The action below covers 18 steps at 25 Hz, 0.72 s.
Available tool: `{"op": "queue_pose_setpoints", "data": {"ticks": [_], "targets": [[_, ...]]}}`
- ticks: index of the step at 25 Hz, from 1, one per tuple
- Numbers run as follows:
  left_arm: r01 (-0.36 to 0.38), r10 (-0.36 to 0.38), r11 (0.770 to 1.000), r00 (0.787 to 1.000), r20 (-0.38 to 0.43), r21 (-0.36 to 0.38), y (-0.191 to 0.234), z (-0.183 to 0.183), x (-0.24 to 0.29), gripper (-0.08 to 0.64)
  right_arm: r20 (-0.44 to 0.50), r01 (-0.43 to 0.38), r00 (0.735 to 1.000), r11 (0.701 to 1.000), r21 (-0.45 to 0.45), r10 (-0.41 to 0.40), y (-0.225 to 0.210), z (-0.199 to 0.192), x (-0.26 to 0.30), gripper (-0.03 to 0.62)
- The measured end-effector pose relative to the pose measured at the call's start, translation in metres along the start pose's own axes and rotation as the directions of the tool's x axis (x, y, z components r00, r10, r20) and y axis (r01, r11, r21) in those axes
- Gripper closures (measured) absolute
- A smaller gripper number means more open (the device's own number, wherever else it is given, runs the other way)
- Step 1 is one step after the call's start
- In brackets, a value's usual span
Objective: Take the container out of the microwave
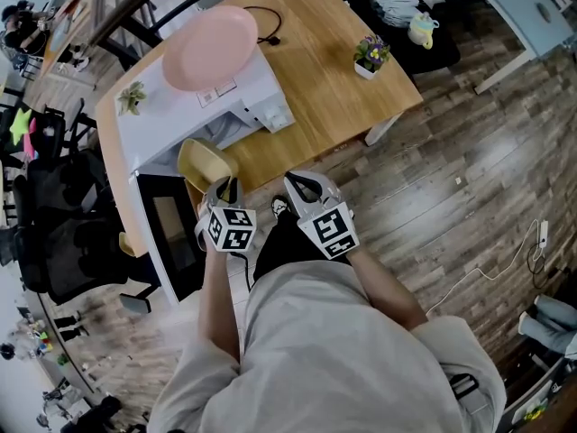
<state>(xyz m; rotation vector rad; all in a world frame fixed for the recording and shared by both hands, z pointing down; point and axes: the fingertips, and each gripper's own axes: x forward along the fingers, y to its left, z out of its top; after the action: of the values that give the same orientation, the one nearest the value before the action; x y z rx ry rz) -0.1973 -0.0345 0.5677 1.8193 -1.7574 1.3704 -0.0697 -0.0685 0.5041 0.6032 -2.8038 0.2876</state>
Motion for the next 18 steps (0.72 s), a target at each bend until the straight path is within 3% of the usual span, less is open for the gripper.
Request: {"op": "queue_pose_setpoints", "data": {"ticks": [18], "targets": [[0.001,0.0,1.0,0.997,0.081,-0.011,-0.018,0.006,-0.015,0.522,0.0,0.095,0.995,0.994,0.055,-0.095,0.003,-0.012,-0.027,0.581]]}}
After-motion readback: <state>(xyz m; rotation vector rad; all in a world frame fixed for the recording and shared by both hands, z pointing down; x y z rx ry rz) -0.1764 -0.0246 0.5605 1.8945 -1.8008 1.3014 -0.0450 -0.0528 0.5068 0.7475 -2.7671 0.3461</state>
